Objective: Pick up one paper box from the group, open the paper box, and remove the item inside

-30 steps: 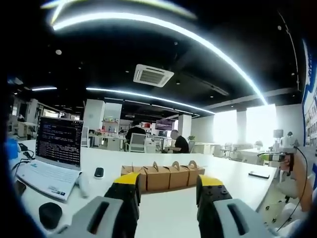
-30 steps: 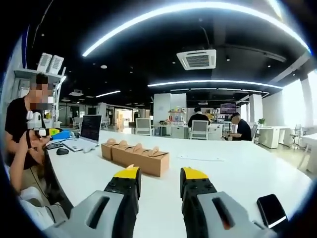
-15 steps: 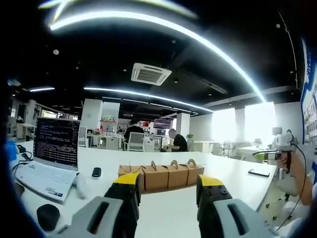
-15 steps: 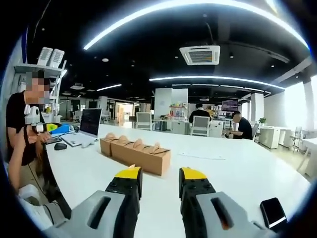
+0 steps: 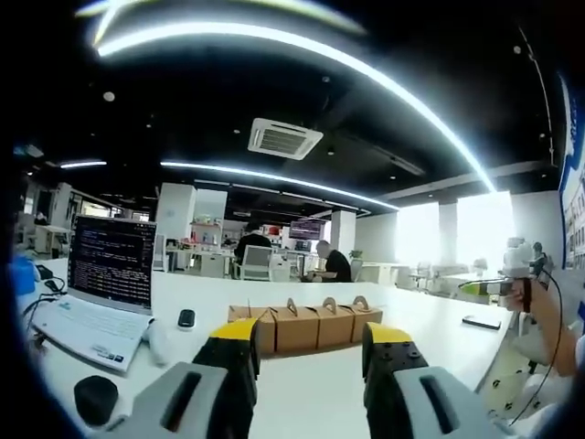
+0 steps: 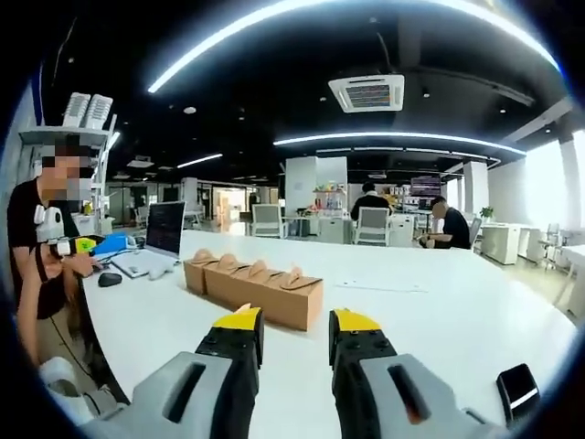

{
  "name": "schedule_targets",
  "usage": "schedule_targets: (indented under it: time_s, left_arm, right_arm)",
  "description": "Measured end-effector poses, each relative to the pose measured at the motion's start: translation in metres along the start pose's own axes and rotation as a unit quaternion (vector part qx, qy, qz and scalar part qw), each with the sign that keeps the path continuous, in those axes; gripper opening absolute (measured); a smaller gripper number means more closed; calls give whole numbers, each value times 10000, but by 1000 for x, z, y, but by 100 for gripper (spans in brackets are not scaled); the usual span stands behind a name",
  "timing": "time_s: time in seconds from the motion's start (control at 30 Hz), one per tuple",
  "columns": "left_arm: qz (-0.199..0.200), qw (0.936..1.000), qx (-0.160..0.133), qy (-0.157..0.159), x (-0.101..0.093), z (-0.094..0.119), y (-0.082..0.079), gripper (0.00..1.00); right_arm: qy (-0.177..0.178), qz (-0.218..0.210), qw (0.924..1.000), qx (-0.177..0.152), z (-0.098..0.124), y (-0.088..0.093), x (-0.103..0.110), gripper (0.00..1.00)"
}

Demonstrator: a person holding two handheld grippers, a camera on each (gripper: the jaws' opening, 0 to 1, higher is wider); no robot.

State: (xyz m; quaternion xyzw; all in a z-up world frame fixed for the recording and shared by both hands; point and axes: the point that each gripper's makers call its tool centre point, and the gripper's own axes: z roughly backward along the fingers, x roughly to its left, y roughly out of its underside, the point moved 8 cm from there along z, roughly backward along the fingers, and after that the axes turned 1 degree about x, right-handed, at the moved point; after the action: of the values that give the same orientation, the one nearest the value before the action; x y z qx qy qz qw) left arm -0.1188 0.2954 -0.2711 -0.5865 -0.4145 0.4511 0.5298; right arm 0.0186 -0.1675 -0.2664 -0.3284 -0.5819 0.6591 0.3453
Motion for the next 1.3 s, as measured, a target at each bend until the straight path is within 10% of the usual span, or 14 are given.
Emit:
schedule_targets:
  time_s: [1.3]
  left_arm:
    - [164,9998,-131,-40,14,7,-3,45]
  right_arm:
    - [-242,-81,9990,375,-112,-37,38,25]
